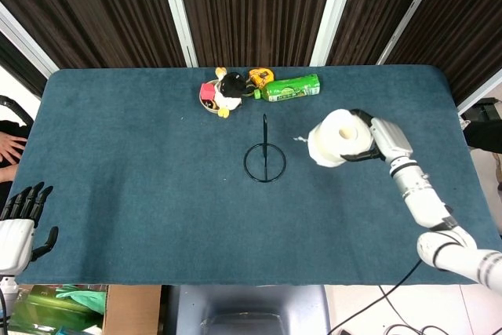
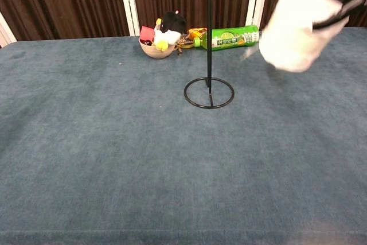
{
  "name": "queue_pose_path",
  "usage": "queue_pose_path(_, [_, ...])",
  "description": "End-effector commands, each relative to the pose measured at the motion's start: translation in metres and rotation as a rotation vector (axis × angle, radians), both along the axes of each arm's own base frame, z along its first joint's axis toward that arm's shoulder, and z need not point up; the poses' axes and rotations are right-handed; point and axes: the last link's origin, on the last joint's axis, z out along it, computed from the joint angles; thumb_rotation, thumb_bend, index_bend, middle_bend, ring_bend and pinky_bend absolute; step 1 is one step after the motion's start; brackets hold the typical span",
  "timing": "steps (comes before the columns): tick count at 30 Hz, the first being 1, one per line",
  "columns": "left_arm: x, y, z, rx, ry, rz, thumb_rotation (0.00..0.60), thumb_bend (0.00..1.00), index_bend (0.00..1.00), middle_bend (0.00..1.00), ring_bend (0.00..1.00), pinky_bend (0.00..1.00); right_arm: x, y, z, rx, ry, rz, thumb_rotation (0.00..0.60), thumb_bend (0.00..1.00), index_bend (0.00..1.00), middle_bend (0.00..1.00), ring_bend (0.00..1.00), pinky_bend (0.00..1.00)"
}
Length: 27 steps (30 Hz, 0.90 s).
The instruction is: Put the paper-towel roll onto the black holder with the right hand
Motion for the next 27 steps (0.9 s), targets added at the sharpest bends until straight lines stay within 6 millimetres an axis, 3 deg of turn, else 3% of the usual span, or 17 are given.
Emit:
queue_pose_path(1, [0.000, 0.000, 0.000, 0.000, 0.000, 0.000, 0.600, 0.45, 0.00, 0.03, 0.00, 0.11, 0.033, 0.017, 0.047, -0.075, -0.158, 0.100, 0.600, 0.31, 0.78, 0.62, 0.53, 0.39])
queue_pose_path(5, [0.000, 0.001, -0.001, -0.002, 0.003, 0.001, 0.600, 0.45, 0.00, 0.03, 0.00, 0.11, 0.069, 0.023, 0.073, -0.088, -0.243, 0.176, 0.600, 0.31, 0.78, 0.62, 0.53, 0.39])
queue_pose_path(10, [0.001, 0.003, -0.002, -0.006, 0.007, -0.003, 0.600, 0.45, 0.00, 0.03, 0.00, 0.11, 0.108, 0.020, 0.085, -0.085, -0.255, 0.236, 0.600, 0.31, 0.77, 0.62, 0.53, 0.39])
queue_pose_path(17, [-0.001, 0.001, 0.000, -0.003, -0.002, 0.001, 0.600, 0.45, 0.00, 0.03, 0.00, 0.11, 0.150, 0.008, 0.078, -0.003, -0.229, 0.205, 0.600, 0.31, 0.77, 0.62, 0.53, 0.39])
queue_pose_path(27, [-0.002, 0.002, 0.001, -0.006, -0.008, -0.001, 0.600, 0.45, 0.00, 0.03, 0.00, 0.11, 0.174, 0.005, 0.056, 0.083, -0.084, 0.131, 0.600, 0.31, 0.73, 0.62, 0.53, 0.40])
